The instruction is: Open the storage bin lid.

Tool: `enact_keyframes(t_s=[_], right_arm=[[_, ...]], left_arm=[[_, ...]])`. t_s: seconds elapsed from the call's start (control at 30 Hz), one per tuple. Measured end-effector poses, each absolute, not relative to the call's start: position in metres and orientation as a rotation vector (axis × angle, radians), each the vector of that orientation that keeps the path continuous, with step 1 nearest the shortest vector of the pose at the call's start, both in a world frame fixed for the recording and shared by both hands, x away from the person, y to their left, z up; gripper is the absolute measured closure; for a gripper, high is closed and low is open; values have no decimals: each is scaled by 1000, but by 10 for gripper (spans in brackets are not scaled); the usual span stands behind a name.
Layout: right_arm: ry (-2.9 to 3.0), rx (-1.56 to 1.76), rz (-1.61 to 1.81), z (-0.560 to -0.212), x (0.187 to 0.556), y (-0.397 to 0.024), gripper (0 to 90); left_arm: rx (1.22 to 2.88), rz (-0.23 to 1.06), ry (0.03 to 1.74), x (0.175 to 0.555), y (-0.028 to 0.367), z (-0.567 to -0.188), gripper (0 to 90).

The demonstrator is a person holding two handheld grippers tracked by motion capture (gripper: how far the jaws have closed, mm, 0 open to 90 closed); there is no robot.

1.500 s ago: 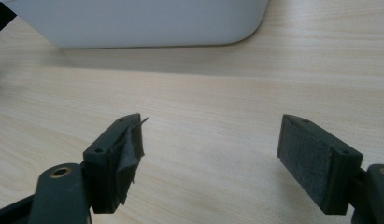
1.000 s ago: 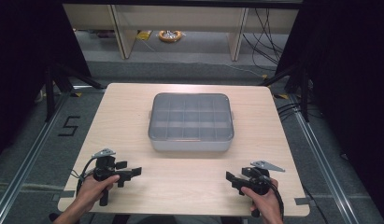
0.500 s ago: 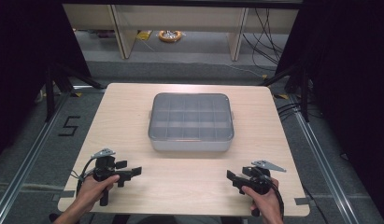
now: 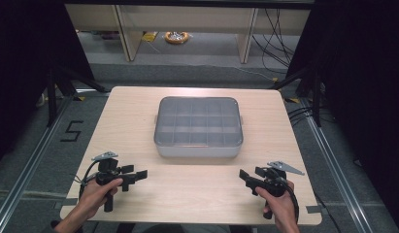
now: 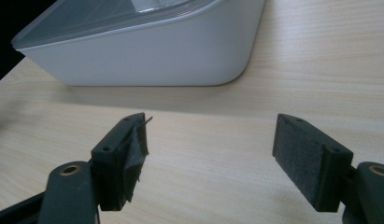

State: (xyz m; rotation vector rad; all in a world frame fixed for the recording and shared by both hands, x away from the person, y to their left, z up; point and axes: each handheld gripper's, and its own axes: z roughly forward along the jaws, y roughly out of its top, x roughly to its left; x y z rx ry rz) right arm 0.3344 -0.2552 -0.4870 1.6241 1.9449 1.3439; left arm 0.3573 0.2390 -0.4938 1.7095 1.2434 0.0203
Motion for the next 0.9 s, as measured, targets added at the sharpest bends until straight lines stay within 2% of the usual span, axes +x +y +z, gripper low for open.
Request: enact_keyframes(t_s=[0.07, 0.9], right_arm=[[1928, 1713, 1360, -485, 334, -252, 275], [1834, 1780, 1437, -448, 388, -263, 299]], left_arm=[[1703, 19, 1243, 359, 238, -490, 172], [1682, 4, 1256, 392, 235, -472, 187]])
